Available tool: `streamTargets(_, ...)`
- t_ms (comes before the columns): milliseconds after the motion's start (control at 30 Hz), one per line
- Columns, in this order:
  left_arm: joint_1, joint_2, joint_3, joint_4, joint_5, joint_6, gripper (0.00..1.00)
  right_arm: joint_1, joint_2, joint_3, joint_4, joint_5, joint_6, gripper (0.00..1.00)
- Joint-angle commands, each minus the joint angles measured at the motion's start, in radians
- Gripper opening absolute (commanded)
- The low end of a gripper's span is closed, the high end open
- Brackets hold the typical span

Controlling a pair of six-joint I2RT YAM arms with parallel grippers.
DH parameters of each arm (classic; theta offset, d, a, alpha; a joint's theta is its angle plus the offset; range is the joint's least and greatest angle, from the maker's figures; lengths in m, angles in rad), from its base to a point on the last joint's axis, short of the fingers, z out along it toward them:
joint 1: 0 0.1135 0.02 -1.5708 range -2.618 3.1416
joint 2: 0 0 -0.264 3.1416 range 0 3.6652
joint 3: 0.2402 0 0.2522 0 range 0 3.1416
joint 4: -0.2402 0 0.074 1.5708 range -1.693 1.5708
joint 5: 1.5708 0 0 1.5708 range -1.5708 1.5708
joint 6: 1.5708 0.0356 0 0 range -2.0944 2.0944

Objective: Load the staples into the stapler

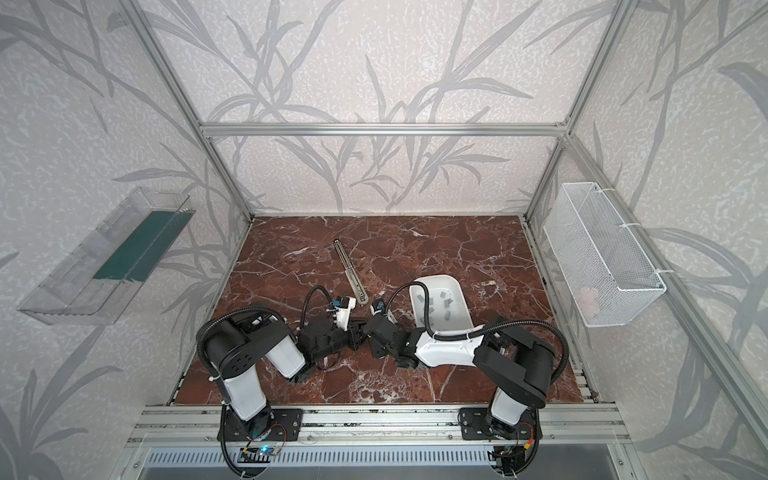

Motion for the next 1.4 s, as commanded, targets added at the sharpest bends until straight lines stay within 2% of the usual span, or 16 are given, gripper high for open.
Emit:
streamTargets(0, 0.002, -0.011, 0.000, 0.048, -0.010, 0.016, 0.13, 0.020, -0.029, -0.020, -0.016, 0.007, 0.020, 0.02)
streamTargets(100, 0.003, -0.011, -0.002, 0.047, -0.012, 0.018, 0.13, 0.033, -0.039, -0.024, -0.026, 0.023, 0.066, 0.01)
streamTargets(833, 0.003, -0.033, -0.019, 0.047, -0.017, 0.048, 0.11, 0.131, -0.076, -0.043, -0.118, 0.109, 0.173, 0.01)
streamTargets(1367, 0.001, -0.042, -0.018, 0.046, 0.038, 0.081, 0.10, 0.131, 0.026, 0.020, -0.113, 0.083, 0.164, 0.03)
